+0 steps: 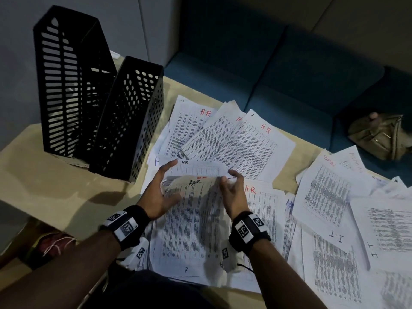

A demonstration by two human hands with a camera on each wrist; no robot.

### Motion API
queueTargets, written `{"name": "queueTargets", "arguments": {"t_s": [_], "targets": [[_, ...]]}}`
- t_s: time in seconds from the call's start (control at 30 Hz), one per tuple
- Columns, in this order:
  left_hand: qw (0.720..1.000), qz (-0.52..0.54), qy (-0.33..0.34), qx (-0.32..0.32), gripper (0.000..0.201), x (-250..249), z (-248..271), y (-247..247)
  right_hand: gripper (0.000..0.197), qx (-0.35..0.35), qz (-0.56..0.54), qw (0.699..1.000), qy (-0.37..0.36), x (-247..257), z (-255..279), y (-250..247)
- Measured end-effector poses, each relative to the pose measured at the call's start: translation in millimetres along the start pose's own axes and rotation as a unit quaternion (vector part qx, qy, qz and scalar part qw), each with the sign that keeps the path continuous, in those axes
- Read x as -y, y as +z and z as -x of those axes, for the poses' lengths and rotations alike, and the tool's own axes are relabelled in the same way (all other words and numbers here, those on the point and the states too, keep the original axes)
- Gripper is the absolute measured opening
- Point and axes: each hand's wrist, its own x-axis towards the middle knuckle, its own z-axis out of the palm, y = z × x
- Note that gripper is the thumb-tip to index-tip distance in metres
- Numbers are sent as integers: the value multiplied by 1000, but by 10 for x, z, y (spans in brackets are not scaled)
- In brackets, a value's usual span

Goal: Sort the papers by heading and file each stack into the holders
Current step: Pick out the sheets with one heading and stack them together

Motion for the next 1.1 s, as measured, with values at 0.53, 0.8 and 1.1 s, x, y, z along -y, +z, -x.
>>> {"name": "queueTargets", "arguments": {"t_s": [0.53, 0.8, 1.1], "targets": [[993, -24, -103, -48, 30, 72, 133, -159, 6, 61, 174, 983, 21, 21, -65, -156], [985, 35, -116, -125, 32, -113, -2, -163, 13, -279, 196, 935, 98, -4, 53, -1193], [989, -31, -134, -58, 8, 42, -34, -57, 45, -181, 291, 911, 228, -381, 332, -1311]]}}
